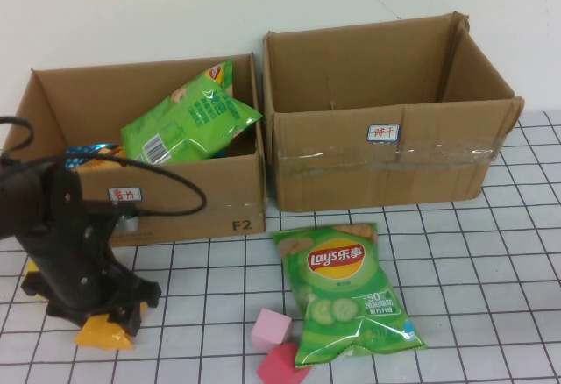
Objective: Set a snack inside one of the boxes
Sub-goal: Pick up the biscuit, then place the biscuit in the biscuit box
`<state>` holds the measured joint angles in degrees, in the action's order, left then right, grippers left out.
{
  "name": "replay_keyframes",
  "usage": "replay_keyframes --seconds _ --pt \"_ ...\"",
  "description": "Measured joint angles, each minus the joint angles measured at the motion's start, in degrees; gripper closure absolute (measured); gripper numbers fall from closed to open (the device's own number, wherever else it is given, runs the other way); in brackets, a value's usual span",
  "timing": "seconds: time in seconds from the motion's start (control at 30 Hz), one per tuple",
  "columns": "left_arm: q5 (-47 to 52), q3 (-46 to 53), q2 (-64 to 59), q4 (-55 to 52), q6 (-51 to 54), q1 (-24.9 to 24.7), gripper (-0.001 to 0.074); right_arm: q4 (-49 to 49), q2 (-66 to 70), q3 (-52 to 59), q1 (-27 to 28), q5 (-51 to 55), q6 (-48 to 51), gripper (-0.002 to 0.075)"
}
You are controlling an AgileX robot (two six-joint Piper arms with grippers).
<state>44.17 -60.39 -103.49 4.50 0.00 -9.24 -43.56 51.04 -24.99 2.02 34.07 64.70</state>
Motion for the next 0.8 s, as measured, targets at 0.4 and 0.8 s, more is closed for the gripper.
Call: replay_keyframes --seconds 0.4,0.8 --pt "21.0 -13.0 -0.2 17.3 16.1 0.0 0.0329 -1.0 0.0 0.0 0.0 0.0 0.0 0.0727" --pt "17.7 -36.9 -0.7 67.1 45.0 -1.2 0.0329 -1.7 0.0 0.0 0.0 -0.3 0.0 0.0727"
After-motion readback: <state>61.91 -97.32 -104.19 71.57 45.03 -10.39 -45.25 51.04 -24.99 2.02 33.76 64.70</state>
